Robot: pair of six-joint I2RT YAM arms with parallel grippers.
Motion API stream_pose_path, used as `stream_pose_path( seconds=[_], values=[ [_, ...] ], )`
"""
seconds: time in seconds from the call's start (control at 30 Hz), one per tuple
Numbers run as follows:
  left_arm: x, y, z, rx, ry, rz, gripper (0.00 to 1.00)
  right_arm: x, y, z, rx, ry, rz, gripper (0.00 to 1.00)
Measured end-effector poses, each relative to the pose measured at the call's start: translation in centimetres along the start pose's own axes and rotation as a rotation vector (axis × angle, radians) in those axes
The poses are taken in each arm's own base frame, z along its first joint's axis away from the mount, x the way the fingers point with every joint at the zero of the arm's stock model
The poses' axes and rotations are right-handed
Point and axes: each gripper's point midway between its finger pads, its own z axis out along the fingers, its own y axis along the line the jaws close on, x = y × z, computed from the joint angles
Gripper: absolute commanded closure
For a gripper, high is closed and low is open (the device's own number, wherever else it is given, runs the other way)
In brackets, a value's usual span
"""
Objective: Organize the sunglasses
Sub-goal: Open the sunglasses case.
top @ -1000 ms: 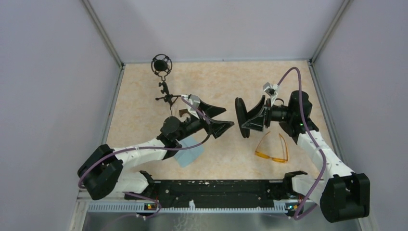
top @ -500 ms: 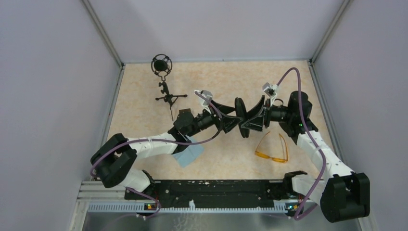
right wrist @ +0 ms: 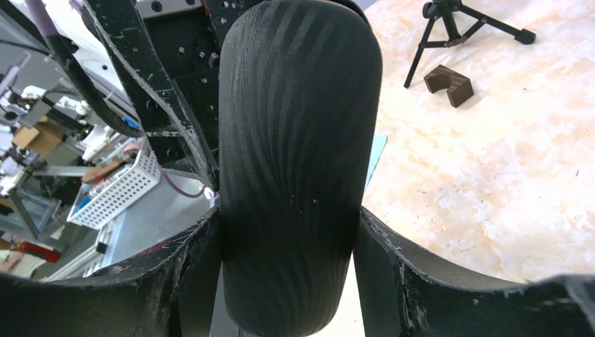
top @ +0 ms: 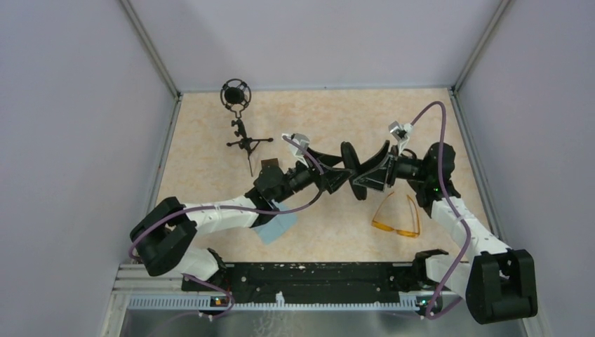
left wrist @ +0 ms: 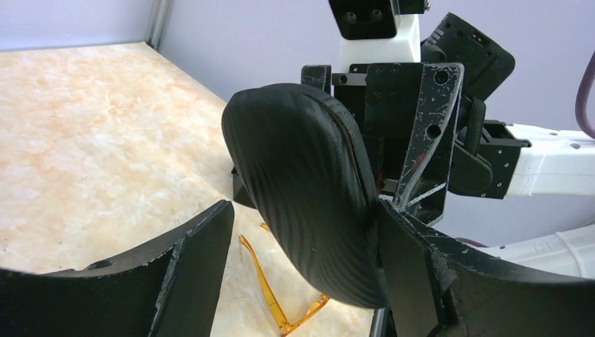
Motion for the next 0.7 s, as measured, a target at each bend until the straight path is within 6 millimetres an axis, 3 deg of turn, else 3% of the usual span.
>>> stream_pose_path(
  seconds=[0.7],
  values=[
    [0.2,0.8,-1.0,0.0,-0.087,0.002,0.13,-1.7,-0.1,-0.9,0.025,-0.084,0.037,1.0]
  ],
)
